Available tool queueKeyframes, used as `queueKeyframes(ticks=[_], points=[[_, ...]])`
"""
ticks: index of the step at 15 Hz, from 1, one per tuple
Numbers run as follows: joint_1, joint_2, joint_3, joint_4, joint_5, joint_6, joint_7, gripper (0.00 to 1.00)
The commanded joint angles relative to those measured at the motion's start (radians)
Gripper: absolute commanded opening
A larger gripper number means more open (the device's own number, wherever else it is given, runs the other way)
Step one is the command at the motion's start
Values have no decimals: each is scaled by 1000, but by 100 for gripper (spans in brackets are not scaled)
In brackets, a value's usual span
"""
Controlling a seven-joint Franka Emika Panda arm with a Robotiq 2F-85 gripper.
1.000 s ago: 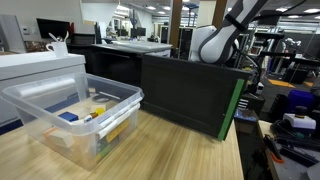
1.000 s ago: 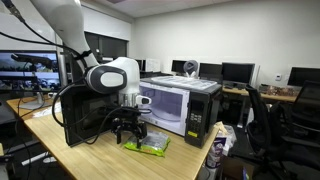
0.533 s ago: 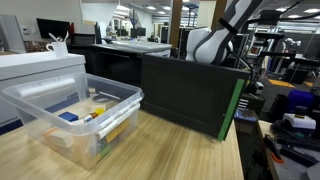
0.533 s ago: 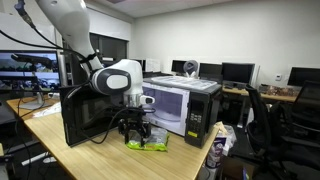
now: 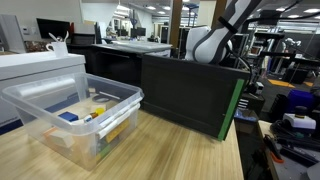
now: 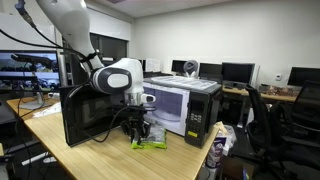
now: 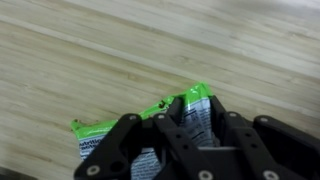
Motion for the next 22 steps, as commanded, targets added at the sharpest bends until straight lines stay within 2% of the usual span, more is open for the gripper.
queueKeyframes(ticks=[1,4,6,7,8,11,18,22], points=[[4,-25,5,-25,-27,-2,21,4],[8,-60,7,-38,-33,-20,16,7],[8,-108,19,-56,-21,-33,3,0],[10,-135,25,-64,-13,-36,-1,4],[14,-202,33,-98,4,-44,-11,4],[13,-278,48,-130,59,-47,-34,4],[55,-428,25,-175,160,-71,-52,4],[69,-512,-12,-214,144,-108,-26,4]])
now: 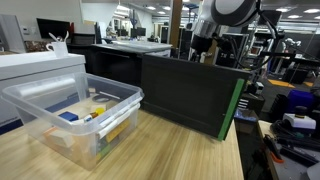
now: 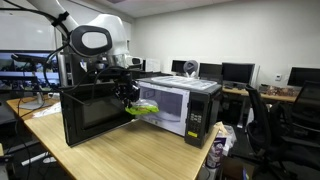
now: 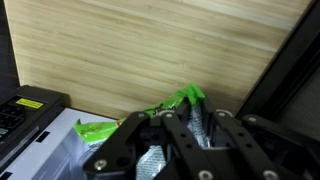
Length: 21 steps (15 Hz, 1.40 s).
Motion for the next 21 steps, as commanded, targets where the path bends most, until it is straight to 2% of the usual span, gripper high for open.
queueKeyframes(ticks=[1,5,11,14,21], points=[[9,-125,-50,-71,8,-43,-13,4],[18,-219,-97,-100,5,-63,-20,4],[82,-327,-132,-74,13,-37,-21,4],[114,-321,-145,-37,16,-11,-16,4],[148,-192,-163,123,31,31,5,4]])
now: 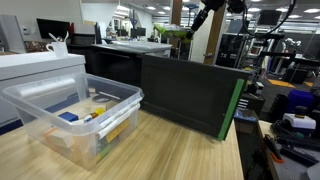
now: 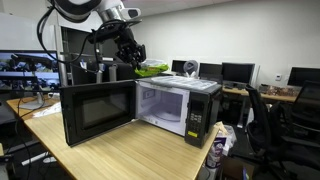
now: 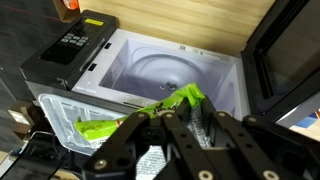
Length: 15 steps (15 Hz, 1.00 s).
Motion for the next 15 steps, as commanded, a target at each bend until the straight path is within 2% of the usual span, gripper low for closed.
queueKeyframes(ticks=[1,15], points=[[19,96,-13,95,42,31,2,4],[-28,384,50,374,194,72,-24,4]])
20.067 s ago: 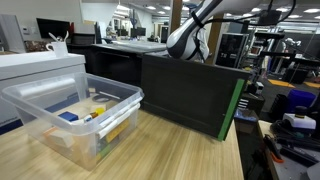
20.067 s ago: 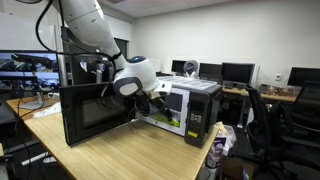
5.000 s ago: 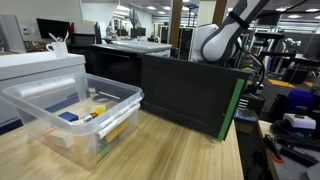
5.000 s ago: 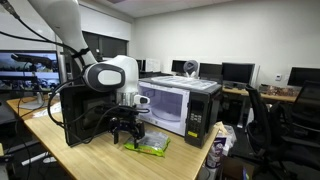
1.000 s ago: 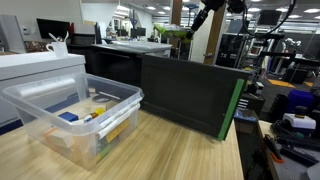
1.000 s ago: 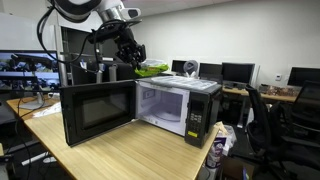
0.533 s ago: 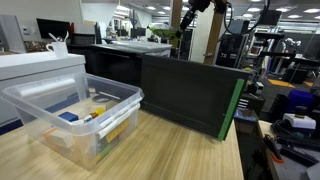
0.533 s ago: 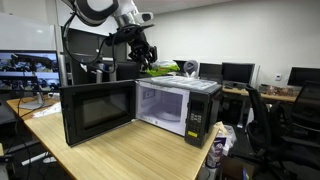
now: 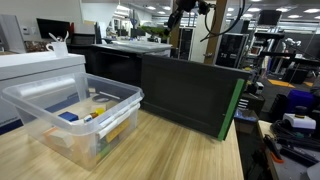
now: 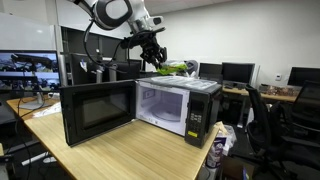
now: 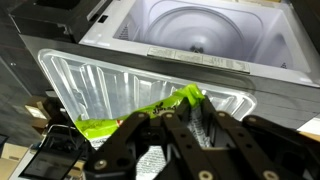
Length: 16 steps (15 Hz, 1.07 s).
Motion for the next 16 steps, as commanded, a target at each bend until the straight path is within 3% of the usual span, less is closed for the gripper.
queueKeyframes(ticks=[1,2,3,4,7,11,12,16], points=[[-40,63,37,62,44,17,-21,4],[-49,76,44,74,42,18,-12,4],[-57,86,51,81,37,21,-3,39],[-66,98,58,88,39,19,-9,41],[-93,124,82,108,28,26,-5,67],[-107,119,103,102,25,45,-14,95],[-109,116,110,101,25,54,-17,100],[-113,113,120,107,33,57,-12,100]])
